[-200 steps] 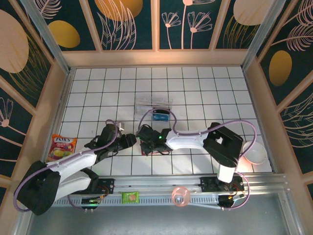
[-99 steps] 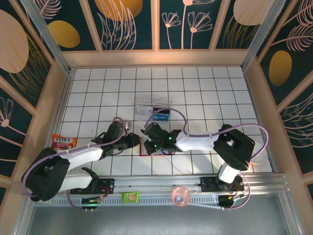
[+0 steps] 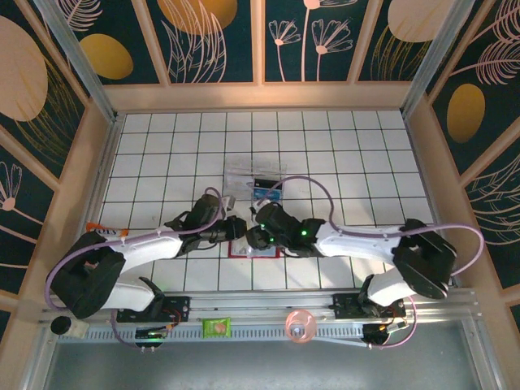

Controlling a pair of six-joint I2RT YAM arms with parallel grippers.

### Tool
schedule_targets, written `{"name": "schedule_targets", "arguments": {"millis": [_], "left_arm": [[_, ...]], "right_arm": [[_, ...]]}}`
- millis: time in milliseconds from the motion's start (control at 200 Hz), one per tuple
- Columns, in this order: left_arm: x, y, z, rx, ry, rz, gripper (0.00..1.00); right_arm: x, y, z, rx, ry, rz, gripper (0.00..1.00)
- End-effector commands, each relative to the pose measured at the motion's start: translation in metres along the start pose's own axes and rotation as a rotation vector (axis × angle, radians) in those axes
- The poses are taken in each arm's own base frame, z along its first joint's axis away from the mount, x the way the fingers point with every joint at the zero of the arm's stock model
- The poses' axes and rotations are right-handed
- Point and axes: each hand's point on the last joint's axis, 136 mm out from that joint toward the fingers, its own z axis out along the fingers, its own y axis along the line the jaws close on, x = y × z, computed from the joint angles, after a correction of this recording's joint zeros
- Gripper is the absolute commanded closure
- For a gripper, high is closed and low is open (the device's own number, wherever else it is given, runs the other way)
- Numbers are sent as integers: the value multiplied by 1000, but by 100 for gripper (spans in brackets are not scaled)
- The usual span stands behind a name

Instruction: Take the credit cards out of the card holder

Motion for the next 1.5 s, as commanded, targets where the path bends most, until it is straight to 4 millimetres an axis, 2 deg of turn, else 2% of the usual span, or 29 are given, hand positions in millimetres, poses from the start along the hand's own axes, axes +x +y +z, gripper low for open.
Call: {"name": "schedule_targets", "arguments": {"millis": [0,135,295,460,525,586,641,771,826,871,971,1046,1126,1301,1406,1496], "left_arm": [[22,-12,15,12,109,48,83],[43,-33,32,19,204,114,85],[56,-49,47,66,282,143,84],[68,-41,59,44,346,135,82],[69,-44,60,63,352,136,82],[64,-53,56,92,328,148,82],[55,-64,49,116,283,171,78],[26,-78,22,102,129,225,64],[14,-81,9,85,58,238,62],[6,-78,-2,53,0,240,62],[-8,-54,-21,-56,-100,206,69],[-10,-25,-26,-130,-115,157,71],[-4,0,-23,-159,-92,108,70],[8,23,-16,-198,-64,82,72],[9,36,-17,-220,-67,58,74],[8,40,-18,-212,-75,42,73]], "right_arm": [[-27,-35,-24,135,-147,103,60],[-34,-54,-45,194,-207,147,62],[-29,-63,-52,220,-209,167,65],[-22,-68,-51,232,-195,185,66],[-21,-69,-52,236,-193,186,67],[-21,-70,-52,239,-192,188,67],[-21,-71,-51,232,-185,193,67],[-20,-70,-47,211,-164,201,67],[-19,-67,-43,189,-148,196,67],[-18,-60,-38,151,-124,182,70],[-11,-37,-24,41,-46,135,74],[-1,-20,-11,-29,28,94,77],[12,-7,1,-66,111,61,79],[52,-10,14,-37,248,75,87],[78,-24,16,15,313,104,90],[92,-38,17,69,337,124,91]]}}
